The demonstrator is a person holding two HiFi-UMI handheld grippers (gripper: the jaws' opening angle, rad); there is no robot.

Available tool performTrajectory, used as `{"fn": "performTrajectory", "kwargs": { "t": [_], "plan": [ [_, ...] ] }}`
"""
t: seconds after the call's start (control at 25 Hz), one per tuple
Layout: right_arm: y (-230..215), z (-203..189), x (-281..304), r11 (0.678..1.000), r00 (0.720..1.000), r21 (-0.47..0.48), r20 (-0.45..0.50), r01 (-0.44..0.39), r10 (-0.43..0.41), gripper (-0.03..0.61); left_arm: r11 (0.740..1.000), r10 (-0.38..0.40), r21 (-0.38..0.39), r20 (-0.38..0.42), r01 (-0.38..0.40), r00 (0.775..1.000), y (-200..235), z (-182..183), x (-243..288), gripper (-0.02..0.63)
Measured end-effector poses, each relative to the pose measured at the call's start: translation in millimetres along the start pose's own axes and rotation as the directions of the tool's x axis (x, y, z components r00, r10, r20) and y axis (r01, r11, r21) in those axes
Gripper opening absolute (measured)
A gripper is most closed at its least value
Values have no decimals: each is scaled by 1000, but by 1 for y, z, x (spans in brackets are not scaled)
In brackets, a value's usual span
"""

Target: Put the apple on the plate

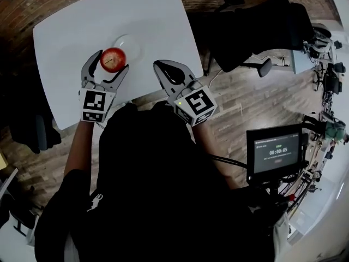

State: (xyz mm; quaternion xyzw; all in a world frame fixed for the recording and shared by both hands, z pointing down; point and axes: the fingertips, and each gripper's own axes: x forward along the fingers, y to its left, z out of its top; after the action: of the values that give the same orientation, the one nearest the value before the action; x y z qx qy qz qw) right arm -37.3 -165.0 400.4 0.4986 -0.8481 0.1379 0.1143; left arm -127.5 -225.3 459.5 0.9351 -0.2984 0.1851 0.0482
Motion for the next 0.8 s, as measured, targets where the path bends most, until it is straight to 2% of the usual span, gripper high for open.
{"fn": "performTrajectory", "kwargs": {
  "t": [0.16,0.52,0.8],
  "plan": [
    [2,-2,0,1000,1000,12,-17,6,-6,3,1000,-8,-4,8,8,1000,4,4,4,393],
    [14,4,5,999,999,5,-16,-35,35,3,1000,28,-13,-2,-29,1000,13,2,-5,394],
    [38,6,13,991,992,-33,-8,-127,127,3,993,104,-60,-34,-106,994,23,-22,-23,393]
  ]
}}
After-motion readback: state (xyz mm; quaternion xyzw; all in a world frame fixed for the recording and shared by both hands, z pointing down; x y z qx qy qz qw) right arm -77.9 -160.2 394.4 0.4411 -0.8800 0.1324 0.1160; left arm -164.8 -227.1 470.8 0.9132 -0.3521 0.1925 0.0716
